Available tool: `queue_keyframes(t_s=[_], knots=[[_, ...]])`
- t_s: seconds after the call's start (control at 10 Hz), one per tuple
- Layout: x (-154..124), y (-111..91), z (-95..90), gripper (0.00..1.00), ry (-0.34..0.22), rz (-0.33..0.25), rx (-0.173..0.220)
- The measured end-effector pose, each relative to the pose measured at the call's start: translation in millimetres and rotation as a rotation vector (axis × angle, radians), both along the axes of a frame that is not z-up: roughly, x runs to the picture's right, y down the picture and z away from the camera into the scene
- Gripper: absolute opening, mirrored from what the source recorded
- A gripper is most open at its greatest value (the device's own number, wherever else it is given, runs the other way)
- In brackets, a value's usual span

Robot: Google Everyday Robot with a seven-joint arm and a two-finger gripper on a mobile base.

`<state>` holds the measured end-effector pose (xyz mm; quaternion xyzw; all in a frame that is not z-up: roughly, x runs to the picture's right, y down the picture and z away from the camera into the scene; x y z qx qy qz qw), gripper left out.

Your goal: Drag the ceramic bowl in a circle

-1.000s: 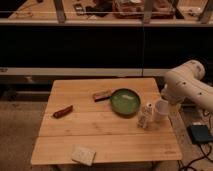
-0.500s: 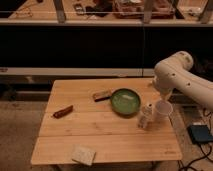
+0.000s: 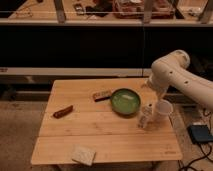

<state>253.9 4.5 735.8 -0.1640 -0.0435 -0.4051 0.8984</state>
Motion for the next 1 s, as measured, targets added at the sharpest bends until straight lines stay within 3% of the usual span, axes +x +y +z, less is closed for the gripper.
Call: queue_keyframes(t_s=[0.2, 0.4, 0.6, 0.8, 1.0], knots=[[11.2, -18.0, 2.3, 0.65, -0.016, -0.109, 0.071], [19.6, -38.7, 0.9, 0.65, -0.079, -0.257, 0.147], [26.4, -50.7, -2.5, 0.65, -0.121, -0.347, 0.193], [27.2, -58.2, -4.0, 0.65, -0.143, -0.398, 0.22], [25.7, -58.3, -3.1, 0.65, -0.147, -0.401, 0.22]])
